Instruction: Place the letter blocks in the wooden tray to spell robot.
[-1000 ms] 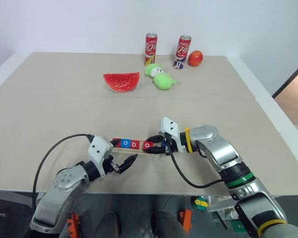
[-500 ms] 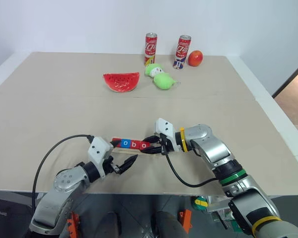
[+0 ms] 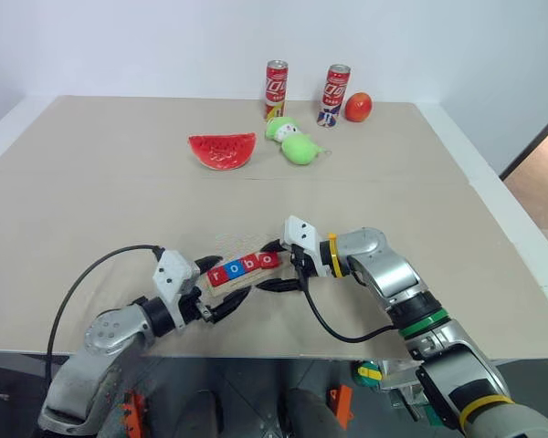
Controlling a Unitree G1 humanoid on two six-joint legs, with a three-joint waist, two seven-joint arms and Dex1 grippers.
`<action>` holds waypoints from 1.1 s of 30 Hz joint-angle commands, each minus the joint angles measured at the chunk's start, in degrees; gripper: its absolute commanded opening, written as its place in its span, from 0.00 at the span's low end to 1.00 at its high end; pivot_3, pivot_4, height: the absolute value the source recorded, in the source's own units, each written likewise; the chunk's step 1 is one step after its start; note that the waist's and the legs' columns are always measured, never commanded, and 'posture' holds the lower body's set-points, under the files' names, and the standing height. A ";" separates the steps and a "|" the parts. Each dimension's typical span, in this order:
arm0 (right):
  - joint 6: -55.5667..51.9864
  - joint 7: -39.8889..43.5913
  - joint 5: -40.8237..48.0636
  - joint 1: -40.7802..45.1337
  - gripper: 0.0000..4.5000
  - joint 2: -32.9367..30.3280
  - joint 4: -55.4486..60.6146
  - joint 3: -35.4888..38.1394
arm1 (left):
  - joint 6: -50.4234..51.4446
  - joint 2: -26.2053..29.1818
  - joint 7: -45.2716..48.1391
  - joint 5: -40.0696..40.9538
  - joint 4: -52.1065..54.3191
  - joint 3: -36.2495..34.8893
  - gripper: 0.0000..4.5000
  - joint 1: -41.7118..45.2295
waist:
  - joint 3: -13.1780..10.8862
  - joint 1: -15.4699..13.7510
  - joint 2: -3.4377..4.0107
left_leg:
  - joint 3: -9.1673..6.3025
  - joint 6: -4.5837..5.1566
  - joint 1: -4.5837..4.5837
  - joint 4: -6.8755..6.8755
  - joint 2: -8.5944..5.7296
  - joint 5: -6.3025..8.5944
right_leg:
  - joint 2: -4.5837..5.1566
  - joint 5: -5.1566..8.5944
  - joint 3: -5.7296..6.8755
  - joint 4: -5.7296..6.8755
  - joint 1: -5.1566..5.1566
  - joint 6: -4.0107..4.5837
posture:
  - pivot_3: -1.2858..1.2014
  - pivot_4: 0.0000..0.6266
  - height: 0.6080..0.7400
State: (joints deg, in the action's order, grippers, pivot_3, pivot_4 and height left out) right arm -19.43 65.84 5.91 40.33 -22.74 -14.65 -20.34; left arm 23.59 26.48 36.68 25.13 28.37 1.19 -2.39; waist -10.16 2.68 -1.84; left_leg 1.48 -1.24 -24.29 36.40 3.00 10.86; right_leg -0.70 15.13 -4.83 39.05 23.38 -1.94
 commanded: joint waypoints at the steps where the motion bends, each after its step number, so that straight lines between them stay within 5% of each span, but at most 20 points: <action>1: -4.52 -0.93 3.70 0.88 0.99 -0.16 6.65 3.98 | -1.42 2.49 1.80 0.57 1.08 -2.99 1.00 -1.04 | -0.01 0.00 0.00 | 0.00 0.00 0.00 0.00 0.00 0.00 | 0.01 0.00 0.00 0.00 -0.01 0.00 | 0.52 0.24 1.00; 6: -8.00 -3.01 5.97 -0.01 0.99 -1.53 10.81 7.22 | -0.44 4.05 4.63 3.76 2.66 -4.31 1.00 -2.58 | -0.01 0.00 0.00 | 0.01 0.00 -0.03 0.00 -0.01 0.00 | 0.05 0.03 0.00 0.00 0.02 -0.01 | 0.52 0.24 1.00; 18: -14.09 -2.26 8.65 -6.88 0.04 -7.24 20.05 6.21 | 3.18 7.27 7.01 9.50 4.60 -5.06 1.00 -3.01 | -0.01 0.09 0.00 | 0.02 0.00 -0.02 -0.03 -0.01 0.00 | 0.06 0.06 0.00 0.00 0.03 0.01 | 0.52 0.24 1.00; 33: -5.29 -4.28 2.44 -5.01 0.01 -5.03 11.17 1.44 | 3.19 6.30 4.85 8.09 5.29 -3.53 1.00 -3.35 | -0.01 0.07 -0.01 | 0.04 -0.01 -0.01 -0.03 0.01 0.00 | 0.02 0.05 0.00 0.00 0.04 0.03 | 0.52 0.24 1.00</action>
State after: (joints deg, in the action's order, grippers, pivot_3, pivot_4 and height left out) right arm -27.13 62.02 9.26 33.65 -28.19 -3.09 -18.77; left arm 27.40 32.74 41.80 33.56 30.99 -2.36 -5.54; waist -10.17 2.76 -1.85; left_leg 1.54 -1.25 -24.29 36.37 3.01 10.87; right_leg -0.68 15.18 -4.85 39.05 23.43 -1.91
